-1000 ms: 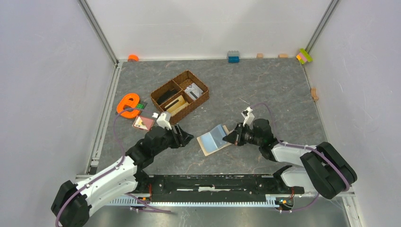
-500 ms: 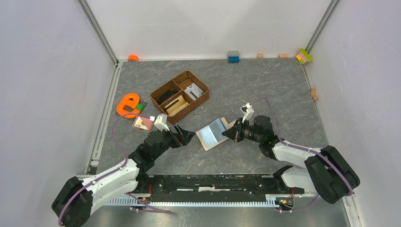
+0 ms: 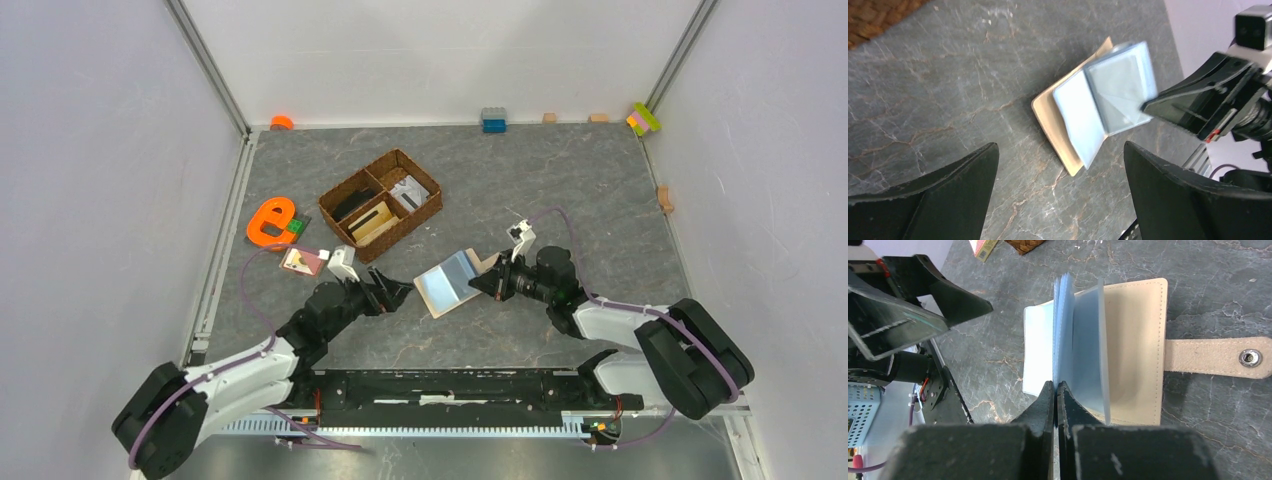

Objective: Take the credit cards out of the card holder
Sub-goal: Pick up the card holder from the center of the board.

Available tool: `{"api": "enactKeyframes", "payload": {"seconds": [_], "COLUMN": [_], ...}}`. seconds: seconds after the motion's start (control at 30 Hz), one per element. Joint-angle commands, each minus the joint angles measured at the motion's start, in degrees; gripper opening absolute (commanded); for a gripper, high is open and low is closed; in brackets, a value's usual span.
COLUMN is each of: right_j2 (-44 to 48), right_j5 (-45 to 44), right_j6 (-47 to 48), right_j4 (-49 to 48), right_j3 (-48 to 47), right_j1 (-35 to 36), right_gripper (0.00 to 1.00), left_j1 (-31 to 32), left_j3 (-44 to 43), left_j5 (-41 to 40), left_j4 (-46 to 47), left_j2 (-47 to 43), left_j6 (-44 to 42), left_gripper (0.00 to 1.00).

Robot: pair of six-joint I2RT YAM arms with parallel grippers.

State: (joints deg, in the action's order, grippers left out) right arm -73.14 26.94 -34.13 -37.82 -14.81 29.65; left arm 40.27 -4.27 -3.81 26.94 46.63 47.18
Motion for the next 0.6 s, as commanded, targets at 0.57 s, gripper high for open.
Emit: {"api": "enactKeyframes", "payload": {"seconds": [0.57], "right_j2": [1.5], "right_j5": [2.2], "right_j6": [-5.2], "right_j4": [-11.3], "right_j3": [1.7], "right_j1": [0.3], "right_gripper": [0.00], "left_j1": [0.1], "left_j3": [-4.6], "left_j5": [13.8], "left_j4": [27.8], "left_j2": [29.2], "left_j6": [-0.2], "left_gripper": [1.00]}}
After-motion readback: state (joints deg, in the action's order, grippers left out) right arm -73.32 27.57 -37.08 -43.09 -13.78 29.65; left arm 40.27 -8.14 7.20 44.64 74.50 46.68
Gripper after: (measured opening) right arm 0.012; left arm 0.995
